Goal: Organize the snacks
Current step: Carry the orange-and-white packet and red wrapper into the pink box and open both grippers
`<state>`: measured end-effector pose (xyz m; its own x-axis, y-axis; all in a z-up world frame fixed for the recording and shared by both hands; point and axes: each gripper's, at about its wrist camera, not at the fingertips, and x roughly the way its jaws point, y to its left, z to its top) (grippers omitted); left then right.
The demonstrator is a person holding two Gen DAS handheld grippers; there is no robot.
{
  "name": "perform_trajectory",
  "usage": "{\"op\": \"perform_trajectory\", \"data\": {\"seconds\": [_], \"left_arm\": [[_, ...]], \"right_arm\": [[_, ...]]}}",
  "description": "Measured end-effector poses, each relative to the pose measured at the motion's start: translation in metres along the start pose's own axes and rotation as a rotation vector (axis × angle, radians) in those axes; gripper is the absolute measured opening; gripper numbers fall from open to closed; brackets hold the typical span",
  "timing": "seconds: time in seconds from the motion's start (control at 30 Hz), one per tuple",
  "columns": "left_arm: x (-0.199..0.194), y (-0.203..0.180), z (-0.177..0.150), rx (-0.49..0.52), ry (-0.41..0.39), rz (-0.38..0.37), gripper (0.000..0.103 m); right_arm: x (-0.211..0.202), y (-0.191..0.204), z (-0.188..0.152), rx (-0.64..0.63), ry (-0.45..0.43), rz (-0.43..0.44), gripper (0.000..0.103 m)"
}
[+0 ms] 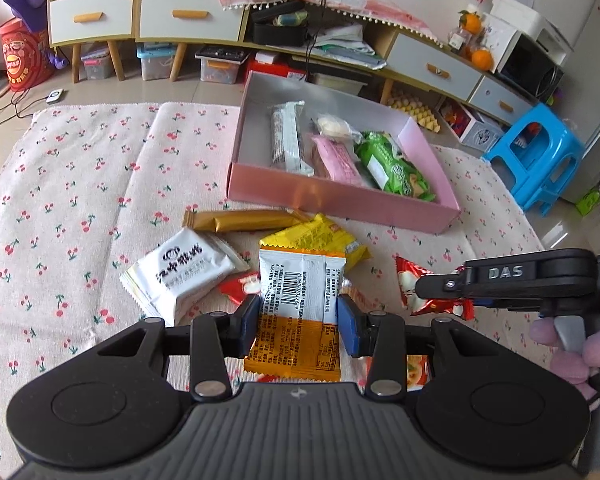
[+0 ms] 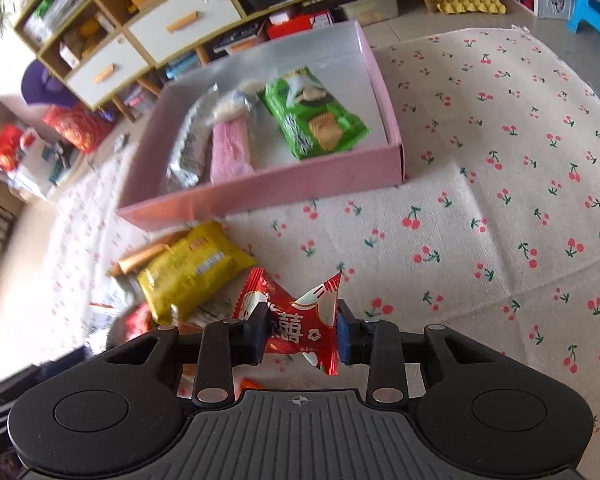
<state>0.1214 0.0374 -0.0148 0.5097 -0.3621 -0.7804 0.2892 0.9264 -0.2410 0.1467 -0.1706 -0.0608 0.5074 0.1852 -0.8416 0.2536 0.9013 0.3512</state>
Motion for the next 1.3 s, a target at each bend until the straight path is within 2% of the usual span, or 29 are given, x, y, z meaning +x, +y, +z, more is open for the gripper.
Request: {"op": "perform_trajectory", "data": {"seconds": [0.2,0.4,0.53,0.63,0.83,1.07,1.1,1.13,1.2,1.3], "left_arm": [[0.007,-0.002,0.025,0.014,-0.04,0.009,0.038],[0.026,-0.002,0.06,0.001,-0.076,0.012,0.038],[0.043,-0.002,0.076,0.006,-0.093,0.041,0.038],[0.056,0.0,0.082,0.005,-0.104,0.065,0.038],[0.07,0.006,0.087,-0.021,-0.116,0.079,0.038],[0.074,0.002,0.087,0.008,-0.137,0.096,0.04],[0.073,0.001,0.085,0.012,-0.144,0.105,0.047],[0.073,0.0,0.086,0.018,-0.148,0.113,0.062],[0.072,-0.001,0.086,0.032,-0.159,0.117,0.068],[0.071,0.0,0.086,0.038,-0.149,0.118,0.069]], "right_arm": [[-0.014,0.0,0.025,0.067,-0.045,0.055,0.033],[-0.011,0.001,0.057,0.12,-0.1,0.089,0.033],[0.001,-0.004,0.07,0.169,-0.137,0.172,0.033],[0.017,-0.009,0.075,0.213,-0.117,0.241,0.033],[0.033,-0.009,0.085,0.206,-0.143,0.247,0.034],[0.04,-0.012,0.087,0.189,-0.146,0.253,0.035],[0.041,-0.013,0.087,0.191,-0.145,0.258,0.037],[0.041,-0.013,0.087,0.197,-0.14,0.262,0.04],[0.041,-0.018,0.087,0.228,-0.133,0.272,0.06],[0.038,-0.023,0.087,0.259,-0.138,0.286,0.064]]}}
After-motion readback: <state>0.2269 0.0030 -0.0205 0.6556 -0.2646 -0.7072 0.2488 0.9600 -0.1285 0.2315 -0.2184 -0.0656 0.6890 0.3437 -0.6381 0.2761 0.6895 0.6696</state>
